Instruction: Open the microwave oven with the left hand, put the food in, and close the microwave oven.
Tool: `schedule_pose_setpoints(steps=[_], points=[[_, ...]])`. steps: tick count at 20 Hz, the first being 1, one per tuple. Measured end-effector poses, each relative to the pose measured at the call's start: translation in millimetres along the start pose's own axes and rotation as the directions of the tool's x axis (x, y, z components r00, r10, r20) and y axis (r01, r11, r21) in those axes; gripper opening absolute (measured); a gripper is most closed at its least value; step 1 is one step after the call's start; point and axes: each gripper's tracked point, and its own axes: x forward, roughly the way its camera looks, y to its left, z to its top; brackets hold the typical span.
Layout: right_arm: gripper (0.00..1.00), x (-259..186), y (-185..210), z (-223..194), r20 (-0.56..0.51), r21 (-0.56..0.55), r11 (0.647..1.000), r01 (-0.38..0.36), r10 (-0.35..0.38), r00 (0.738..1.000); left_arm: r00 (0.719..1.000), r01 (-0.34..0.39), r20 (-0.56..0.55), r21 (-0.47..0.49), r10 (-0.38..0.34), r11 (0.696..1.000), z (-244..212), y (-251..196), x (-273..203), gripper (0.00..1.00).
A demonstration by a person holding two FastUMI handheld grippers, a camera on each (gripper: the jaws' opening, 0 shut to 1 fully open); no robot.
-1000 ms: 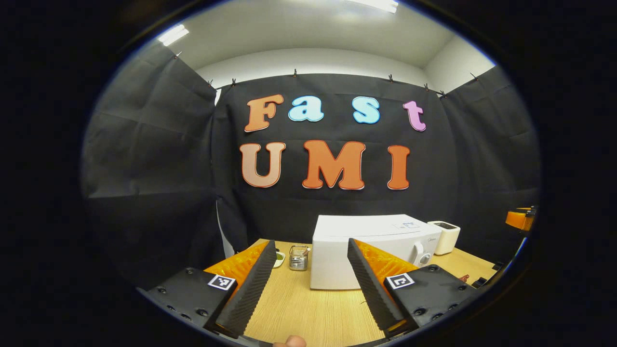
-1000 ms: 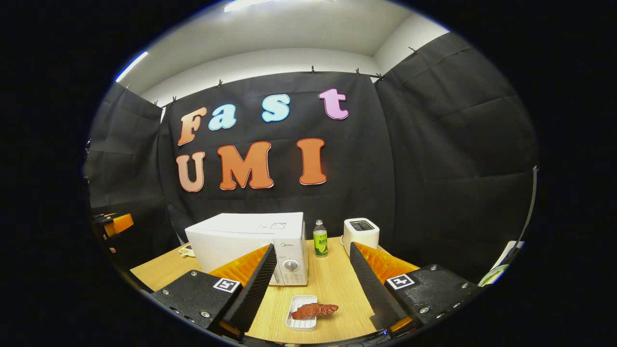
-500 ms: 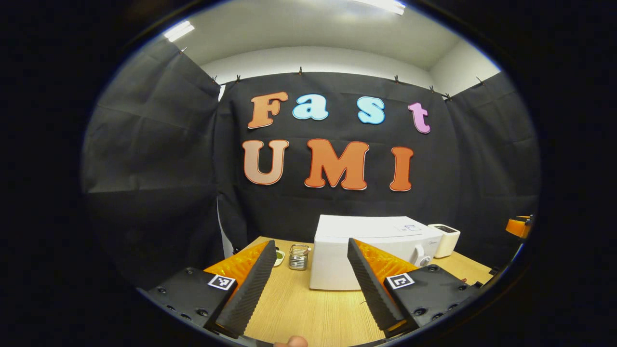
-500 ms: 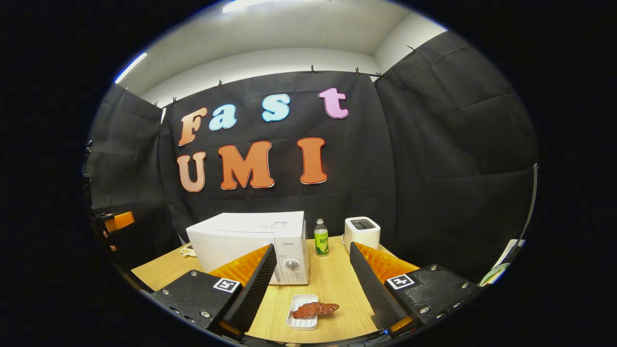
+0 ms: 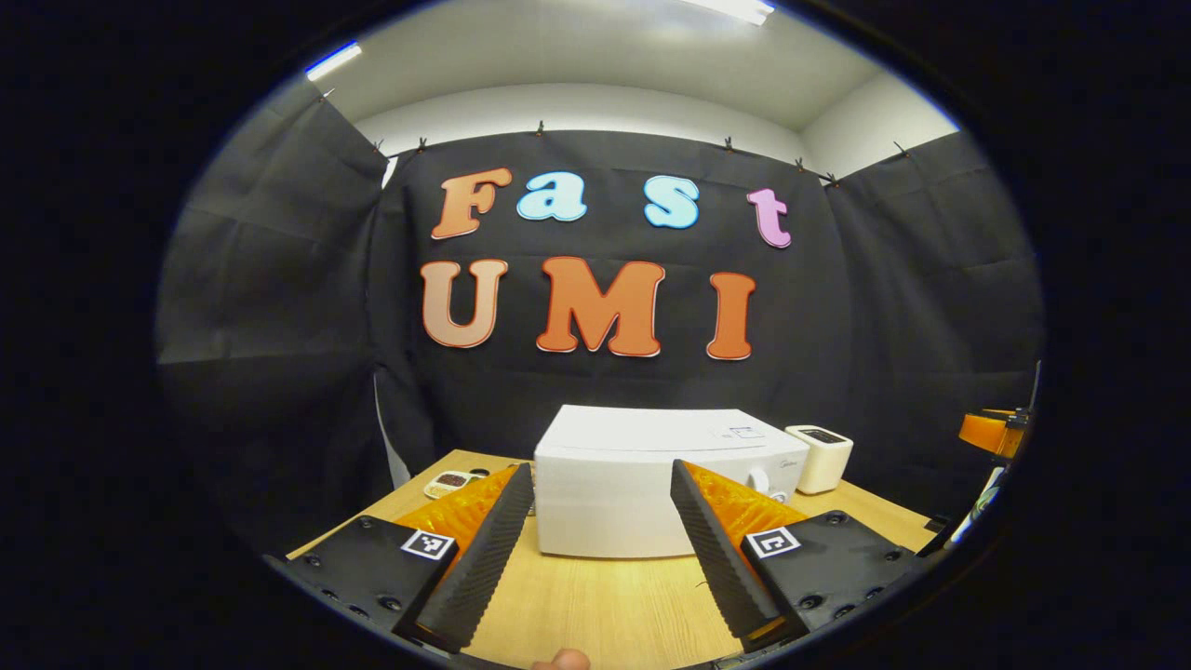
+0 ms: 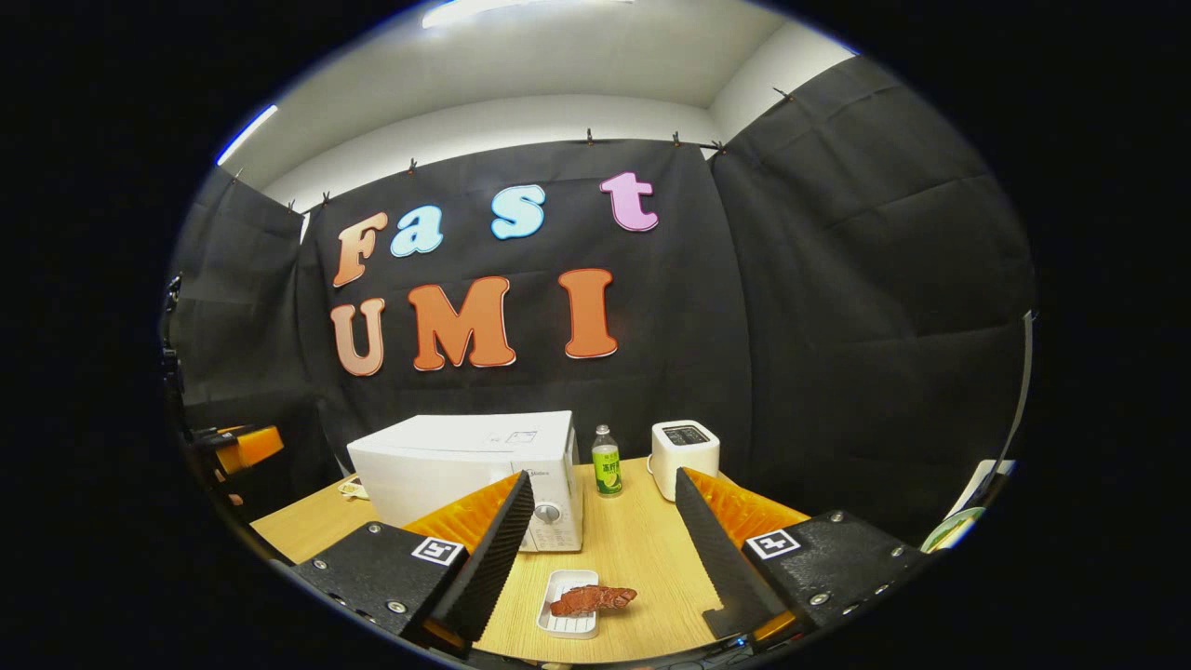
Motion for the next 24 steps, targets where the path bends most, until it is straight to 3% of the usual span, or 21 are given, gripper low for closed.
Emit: schedule_pose_setpoints(steps=[9,14,16,18,19,20,21,22,24], points=[[0.95,2.9,-32.7,11.0,0.042,0.018,1.0,0.016,-0.017,0.999,0.994,0.107,-0.018,-0.001,-0.107,0.994,-63.8,-121.2,53.5,0.94],[0.95,20.9,-24.5,10.4,0.041,0.027,0.999,-0.019,0.018,0.999,0.991,0.137,-0.022,0.068,-0.135,0.988,-111.0,-159.2,100.5,0.98],[0.95,32.4,-23.8,5.1,0.046,0.032,0.999,-0.018,0.017,0.999,0.988,0.157,-0.031,0.115,-0.154,0.981,-127.2,-173.3,116.3,0.95],[0.94,40.8,-17.6,-1.1,0.056,0.041,0.999,-0.029,0.026,0.998,0.986,0.165,-0.036,0.155,-0.162,0.974,-144.8,-185.2,132.7,1.0],[0.94,46.3,-18.1,-6.7,0.054,0.041,0.999,-0.023,0.021,0.998,0.987,0.161,-0.047,0.173,-0.155,0.972,-155.7,-188.0,141.5,0.94],[0.94,51.0,-19.5,-12.4,0.055,0.04,0.999,-0.015,0.012,0.998,0.988,0.151,-0.06,0.181,-0.143,0.972,-165.7,-189.1,149.8,0.95],[0.95,55.1,-18.7,-15.8,0.06,0.04,0.999,-0.009,0.007,0.998,0.99,0.138,-0.06,0.176,-0.129,0.975,-174.3,-189.4,156.5,1.0],[0.95,58.1,-16.5,-19.9,0.061,0.042,0.999,-0.011,0.009,0.998,0.991,0.13,-0.058,0.162,-0.123,0.978,-179.0,-189.8,162.3,0.94],[0.94,63.3,-10.7,-34.1,0.044,0.038,0.999,-0.023,0.021,0.999,0.994,0.098,-0.056,0.116,-0.092,0.988,-186.6,-183.6,171.5,0.94]])
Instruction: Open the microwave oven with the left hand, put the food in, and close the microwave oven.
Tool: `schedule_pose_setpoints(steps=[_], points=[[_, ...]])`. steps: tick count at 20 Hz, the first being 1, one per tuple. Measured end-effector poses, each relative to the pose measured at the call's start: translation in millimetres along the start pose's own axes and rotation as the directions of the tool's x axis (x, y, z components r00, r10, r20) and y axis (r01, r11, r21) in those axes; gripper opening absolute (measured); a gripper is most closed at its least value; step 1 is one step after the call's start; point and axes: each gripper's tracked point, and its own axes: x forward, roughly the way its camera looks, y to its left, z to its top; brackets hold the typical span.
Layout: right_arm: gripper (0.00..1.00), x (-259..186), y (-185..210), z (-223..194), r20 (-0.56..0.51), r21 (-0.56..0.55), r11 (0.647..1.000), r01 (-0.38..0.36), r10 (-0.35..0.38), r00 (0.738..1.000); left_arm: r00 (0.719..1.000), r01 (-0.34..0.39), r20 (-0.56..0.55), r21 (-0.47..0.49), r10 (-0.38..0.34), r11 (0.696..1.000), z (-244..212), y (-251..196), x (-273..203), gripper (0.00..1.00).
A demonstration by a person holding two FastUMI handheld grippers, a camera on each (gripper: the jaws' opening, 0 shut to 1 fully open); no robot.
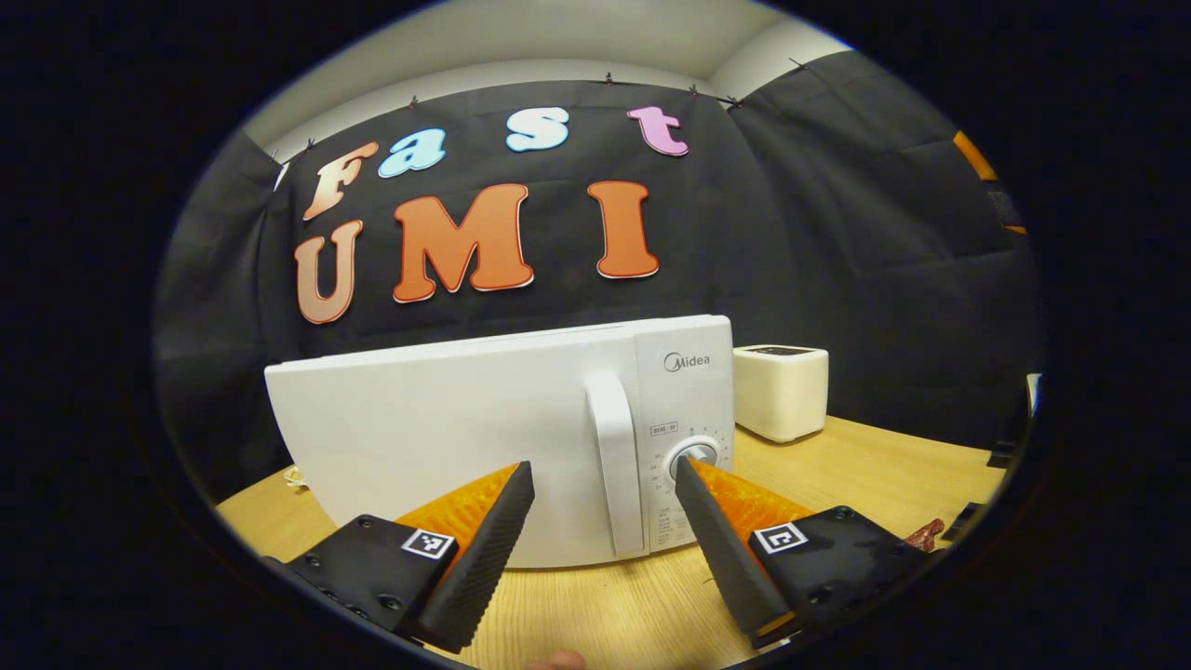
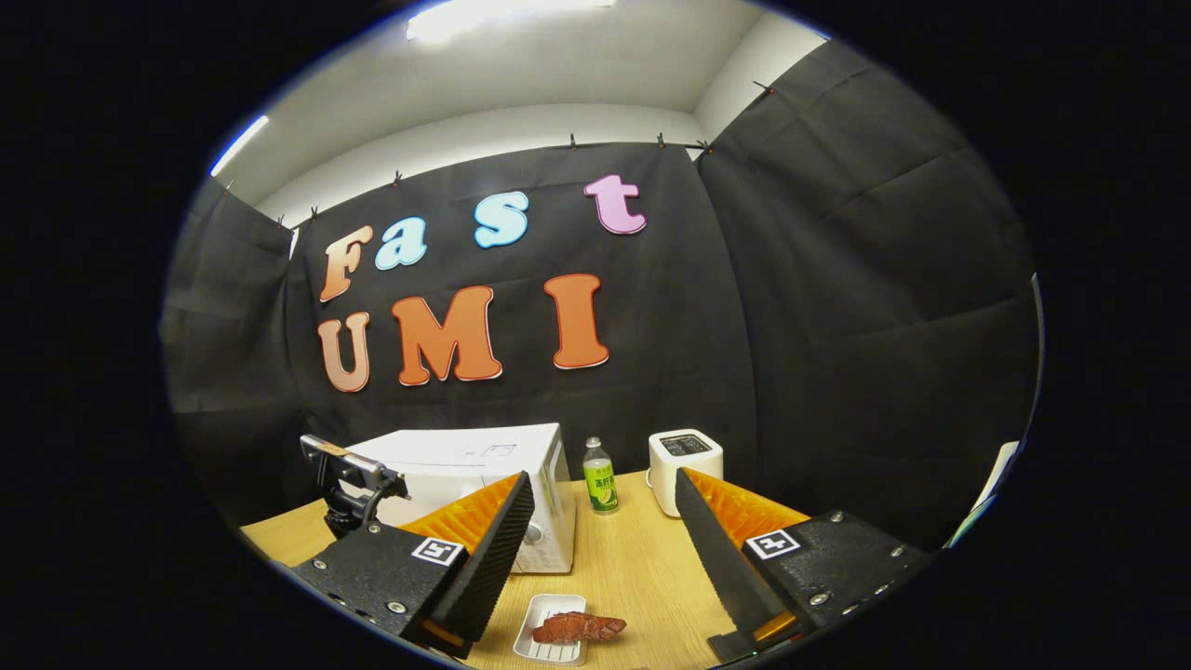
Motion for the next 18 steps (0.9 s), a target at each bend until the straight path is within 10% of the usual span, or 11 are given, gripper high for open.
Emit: schedule_pose_setpoints(steps=[8,12,18], points=[[0.95,22.5,-1.6,-15.3,-0.019,-0.063,0.998,0.002,-0.003,1.0,0.998,0.014,-0.063,-0.077,-0.019,0.997,-25.8,-5.0,36.9,0.93],[0.95,26.8,-6.8,-20.2,-0.02,-0.081,0.997,0.015,-0.017,1.0,0.997,0.046,-0.064,-0.048,-0.049,0.998,-24.4,-18.1,37.1,0.34],[0.95,20.5,-3.5,-32.5,-0.003,-0.107,0.994,0.019,-0.02,1.0,0.99,0.115,-0.066,-0.09,-0.122,0.989,-24.8,-18.4,37.6,0.22]])
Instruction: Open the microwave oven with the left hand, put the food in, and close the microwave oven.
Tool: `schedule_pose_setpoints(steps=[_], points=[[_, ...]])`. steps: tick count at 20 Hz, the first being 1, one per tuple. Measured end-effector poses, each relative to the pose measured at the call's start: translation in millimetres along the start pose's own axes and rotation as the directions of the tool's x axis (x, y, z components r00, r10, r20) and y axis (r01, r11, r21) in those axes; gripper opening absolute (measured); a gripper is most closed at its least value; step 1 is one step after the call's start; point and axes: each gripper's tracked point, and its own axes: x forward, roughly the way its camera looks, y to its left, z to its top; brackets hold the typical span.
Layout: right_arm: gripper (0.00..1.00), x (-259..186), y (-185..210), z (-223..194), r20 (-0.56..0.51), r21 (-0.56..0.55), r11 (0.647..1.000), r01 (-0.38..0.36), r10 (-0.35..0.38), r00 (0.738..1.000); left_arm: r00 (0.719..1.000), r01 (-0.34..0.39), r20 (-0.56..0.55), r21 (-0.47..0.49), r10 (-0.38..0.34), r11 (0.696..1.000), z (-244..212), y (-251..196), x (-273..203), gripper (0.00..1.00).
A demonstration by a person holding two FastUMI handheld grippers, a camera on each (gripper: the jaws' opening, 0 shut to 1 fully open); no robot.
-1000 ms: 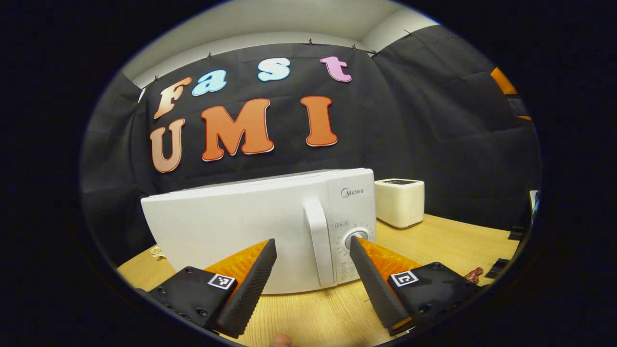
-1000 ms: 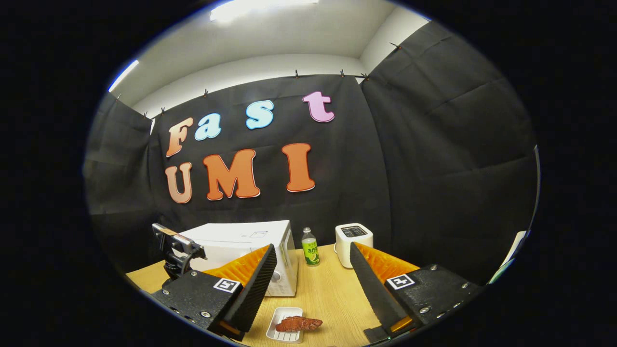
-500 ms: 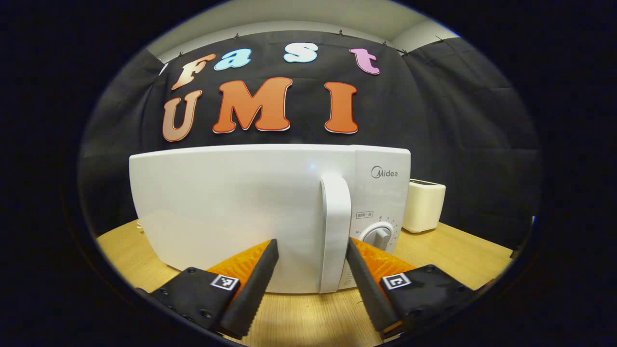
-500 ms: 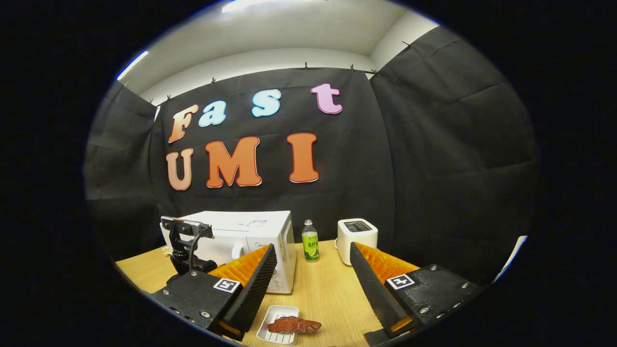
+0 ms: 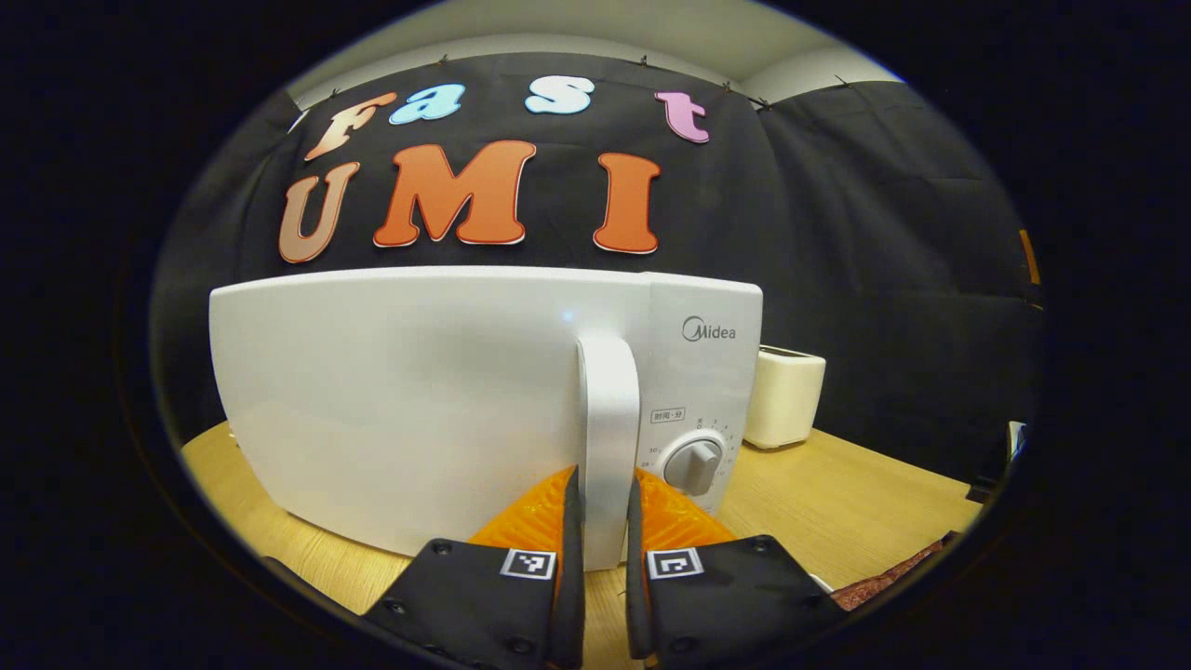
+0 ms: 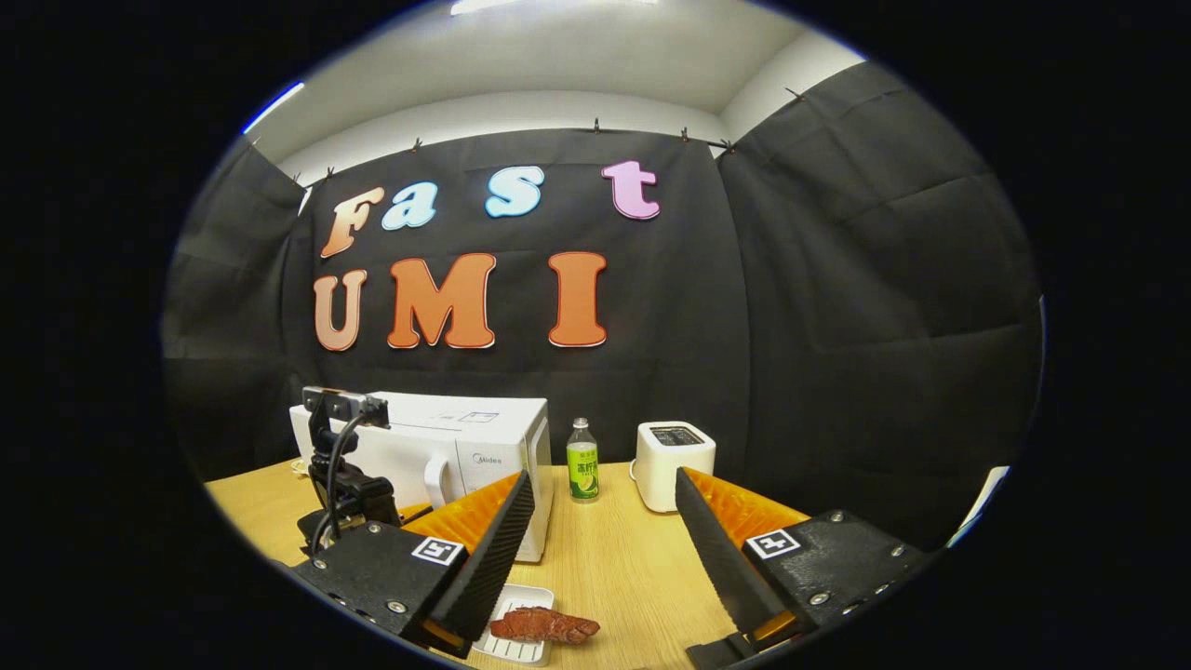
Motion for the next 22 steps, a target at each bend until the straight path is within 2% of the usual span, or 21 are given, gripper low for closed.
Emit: schedule_pose_setpoints(steps=[3,5,6,10,15,19,22], points=[[0.95,5.0,4.6,-5.2,-0.013,0.003,1.0,-0.013,0.013,1.0,0.999,0.028,-0.02,0.001,-0.028,1.0,0.4,-2.5,-2.6,0.14],[0.95,8.0,5.4,-6.3,-0.015,0.004,1.0,-0.015,0.015,1.0,0.998,0.051,-0.031,0.001,-0.051,0.999,0.1,-3.6,-4.8,0.14],[0.95,8.7,6.1,-7.1,-0.019,0.004,1.0,-0.018,0.018,1.0,0.996,0.056,-0.066,-0.019,-0.057,0.998,-4.7,-4.6,-15.6,0.14],[0.95,13.3,8.6,-9.1,-0.039,0.014,1.0,-0.014,0.015,0.999,0.989,0.147,-0.027,-0.015,-0.148,0.989,-3.2,-5.0,-69.1,0.14],[0.95,6.7,23.5,-10.9,-0.061,0.044,0.999,-0.029,0.032,0.998,0.966,0.255,-0.046,-0.003,-0.255,0.967,-8.8,8.5,-140.1,0.14],[0.95,-4.4,40.1,-9.9,-0.064,0.034,0.999,-0.032,0.034,0.997,0.952,0.302,-0.056,-0.005,-0.302,0.953,-12.2,32.8,-185.3,0.13],[0.95,-11.9,59.4,-6.0,-0.063,0.016,0.999,-0.045,0.046,0.997,0.949,0.308,-0.07,0.007,-0.307,0.951,-16.2,50.8,-215.1,0.13]])
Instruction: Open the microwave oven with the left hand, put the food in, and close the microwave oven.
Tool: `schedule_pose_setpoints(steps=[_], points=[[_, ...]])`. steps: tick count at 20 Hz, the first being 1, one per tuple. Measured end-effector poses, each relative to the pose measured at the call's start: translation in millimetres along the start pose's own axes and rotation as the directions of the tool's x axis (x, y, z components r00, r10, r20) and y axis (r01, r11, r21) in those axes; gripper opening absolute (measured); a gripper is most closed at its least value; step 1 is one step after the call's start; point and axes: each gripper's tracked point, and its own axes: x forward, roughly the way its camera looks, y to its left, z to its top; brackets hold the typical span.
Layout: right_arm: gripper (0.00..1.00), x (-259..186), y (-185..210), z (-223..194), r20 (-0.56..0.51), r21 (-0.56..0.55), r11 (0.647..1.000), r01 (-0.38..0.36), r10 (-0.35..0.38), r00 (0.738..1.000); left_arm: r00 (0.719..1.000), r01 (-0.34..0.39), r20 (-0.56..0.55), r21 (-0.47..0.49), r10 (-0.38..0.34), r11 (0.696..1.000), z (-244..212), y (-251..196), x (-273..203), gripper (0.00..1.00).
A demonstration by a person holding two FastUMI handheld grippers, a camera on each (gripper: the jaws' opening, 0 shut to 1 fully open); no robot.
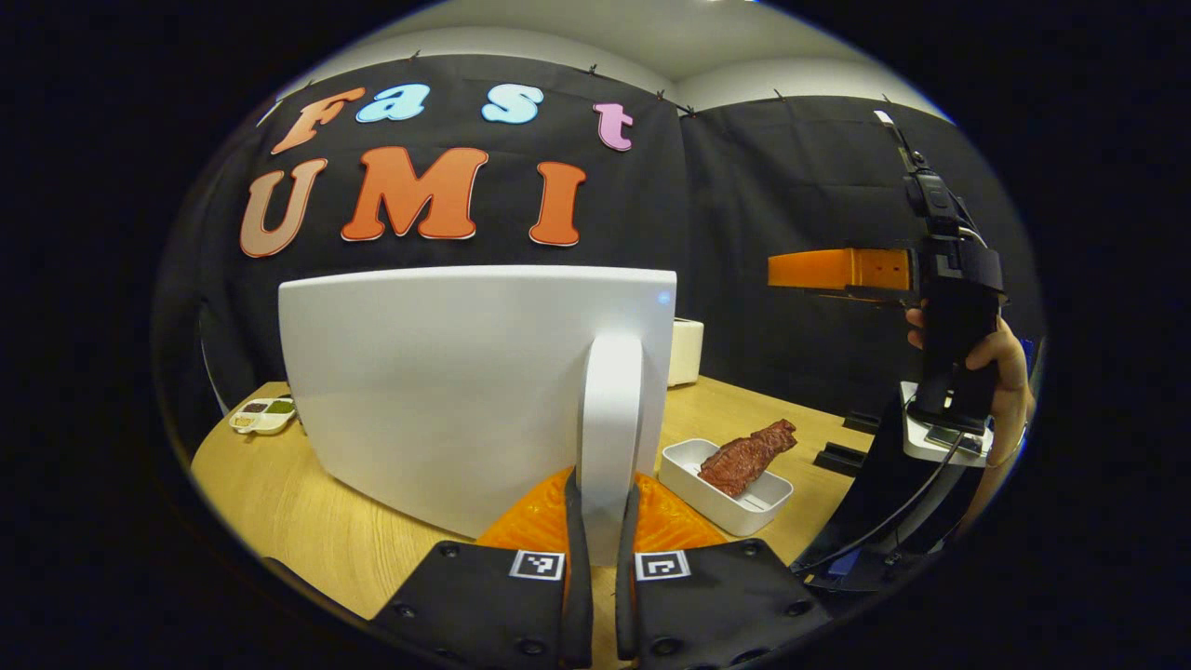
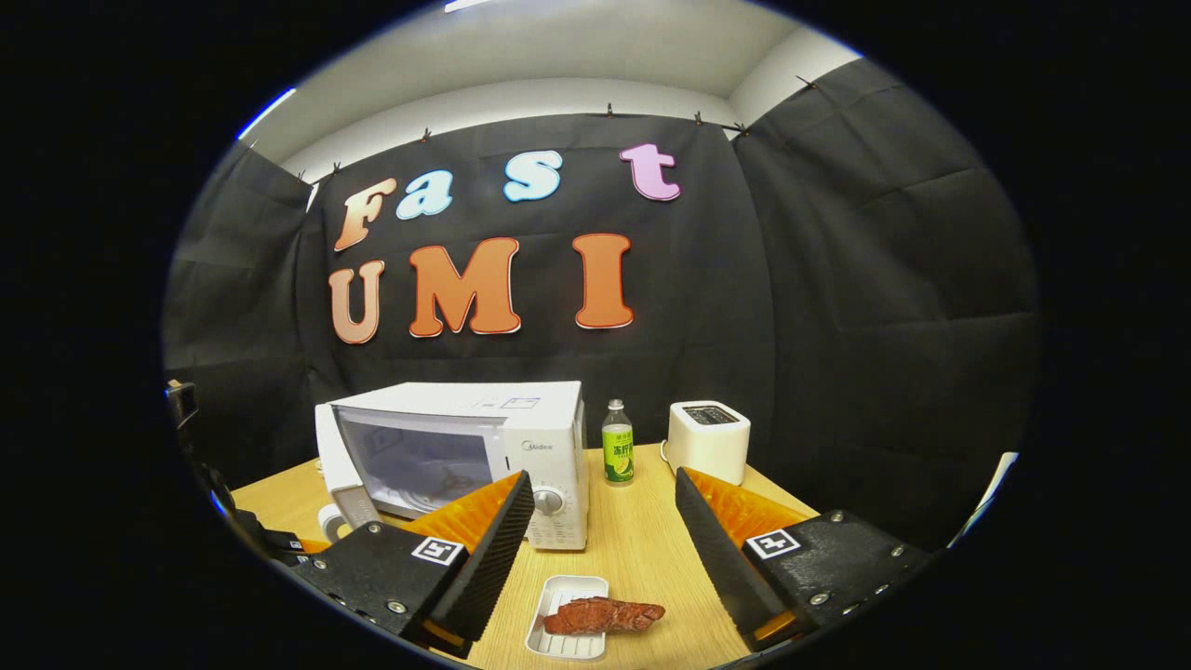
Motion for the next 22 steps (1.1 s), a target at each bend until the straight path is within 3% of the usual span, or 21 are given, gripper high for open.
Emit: schedule_pose_setpoints(steps=[9,14,17,21,22], points=[[0.94,-8.3,61.0,3.3,0.0,0.012,0.995,-0.097,0.097,0.995,0.999,0.007,0.04,0.019,-0.008,1.0,-9.1,37.1,-75.0,0.14],[0.95,-10.9,75.9,3.7,-0.001,0.026,0.992,-0.124,0.124,0.992,0.996,-0.076,0.039,0.026,0.075,0.997,-16.8,69.4,-114.0,0.15],[0.95,-14.2,79.0,3.2,-0.002,0.024,0.991,-0.13,0.13,0.991,0.975,-0.217,0.064,0.079,0.212,0.973,-7.8,99.9,-153.2,0.34],[0.95,-20.6,80.7,3.7,0.0,0.022,0.991,-0.132,0.132,0.991,0.916,-0.385,0.154,0.081,0.37,0.919,25.4,131.0,-206.1,1.0],[0.95,-22.3,80.5,3.1,-0.002,0.019,0.991,-0.129,0.129,0.992,0.904,-0.408,0.168,0.06,0.394,0.911,35.6,137.6,-215.2,1.0]])
